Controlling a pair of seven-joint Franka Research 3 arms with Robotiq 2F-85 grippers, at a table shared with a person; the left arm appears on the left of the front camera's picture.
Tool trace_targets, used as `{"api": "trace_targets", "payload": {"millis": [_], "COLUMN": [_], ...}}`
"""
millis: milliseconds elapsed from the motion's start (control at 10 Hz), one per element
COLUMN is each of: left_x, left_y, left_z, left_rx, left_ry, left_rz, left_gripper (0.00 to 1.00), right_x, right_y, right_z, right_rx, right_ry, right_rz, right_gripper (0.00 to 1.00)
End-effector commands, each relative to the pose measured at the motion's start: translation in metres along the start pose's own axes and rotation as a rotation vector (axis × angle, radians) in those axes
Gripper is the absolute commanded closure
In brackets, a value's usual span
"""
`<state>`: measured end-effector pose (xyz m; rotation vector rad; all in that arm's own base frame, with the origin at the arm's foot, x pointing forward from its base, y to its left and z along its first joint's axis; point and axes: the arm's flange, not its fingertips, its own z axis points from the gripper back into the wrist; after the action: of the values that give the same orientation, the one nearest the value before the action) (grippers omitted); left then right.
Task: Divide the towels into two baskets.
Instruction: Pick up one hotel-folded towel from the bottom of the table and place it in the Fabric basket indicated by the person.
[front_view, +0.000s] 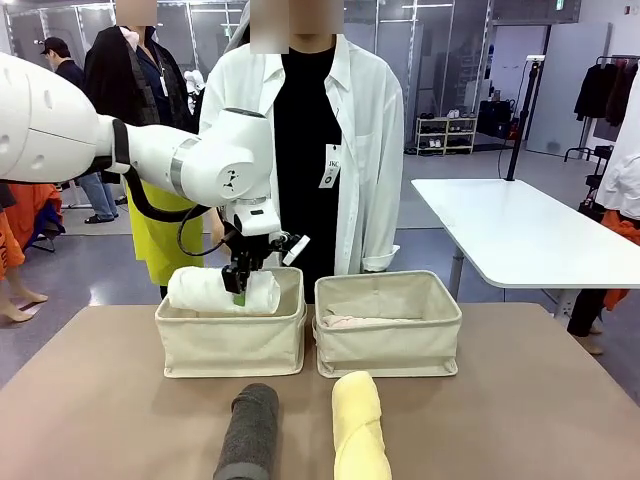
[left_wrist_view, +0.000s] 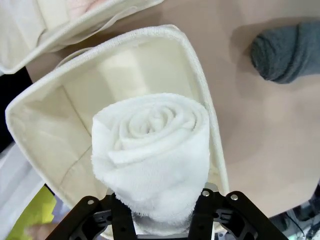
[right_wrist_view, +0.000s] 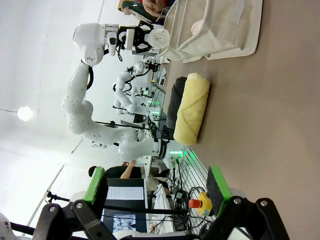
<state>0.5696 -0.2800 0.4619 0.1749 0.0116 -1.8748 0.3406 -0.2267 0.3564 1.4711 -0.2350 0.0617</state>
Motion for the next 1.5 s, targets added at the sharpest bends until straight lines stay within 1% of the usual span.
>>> {"api": "trace_targets", "payload": {"millis": [0, 100, 200, 300, 400, 500, 700, 800, 900, 1400], "left_x": [0.002, 0.002, 0.002, 0.002, 0.003, 0.004, 0.001, -0.006, 0.004, 0.004], "left_y": [0.01, 0.009, 0.008, 0.007, 0.006, 0.004, -0.005, -0.018, 0.006, 0.006], "left_z": [-0.003, -0.006, -0.009, -0.008, -0.01, -0.009, -0.005, -0.005, -0.009, -0.009], "left_rx": [0.009, 0.001, -0.001, -0.003, -0.001, -0.006, -0.004, -0.003, 0.004, 0.004], "left_ry": [0.017, 0.015, 0.027, 0.035, 0.08, 0.089, 0.061, 0.044, 0.057, 0.057], "left_rz": [0.025, 0.037, 0.035, 0.043, 0.042, 0.05, 0.114, 0.178, 0.07, 0.07], "left_gripper": [0.35, 0.21, 0.04, 0.0, 0.0, 0.0, 0.0, 0.0, 0.0, 0.0], "right_x": [-0.003, -0.003, -0.003, -0.003, -0.003, -0.003, -0.003, -0.003, -0.003, -0.003], "right_y": [0.002, 0.002, 0.002, 0.002, 0.002, 0.002, 0.002, 0.002, 0.002, 0.002], "right_z": [0.0, 0.0, 0.0, 0.0, 0.0, 0.0, 0.0, 0.0, 0.0, 0.0], "right_rx": [0.002, 0.002, 0.002, 0.002, 0.002, 0.002, 0.002, 0.002, 0.002, 0.002], "right_ry": [-0.005, -0.005, -0.005, -0.005, -0.005, -0.005, -0.005, -0.005, -0.005, -0.005], "right_rz": [0.02, 0.02, 0.02, 0.02, 0.02, 0.02, 0.02, 0.02, 0.02, 0.02], "right_gripper": [0.0, 0.0, 0.0, 0.0, 0.0, 0.0, 0.0, 0.0, 0.0, 0.0]}}
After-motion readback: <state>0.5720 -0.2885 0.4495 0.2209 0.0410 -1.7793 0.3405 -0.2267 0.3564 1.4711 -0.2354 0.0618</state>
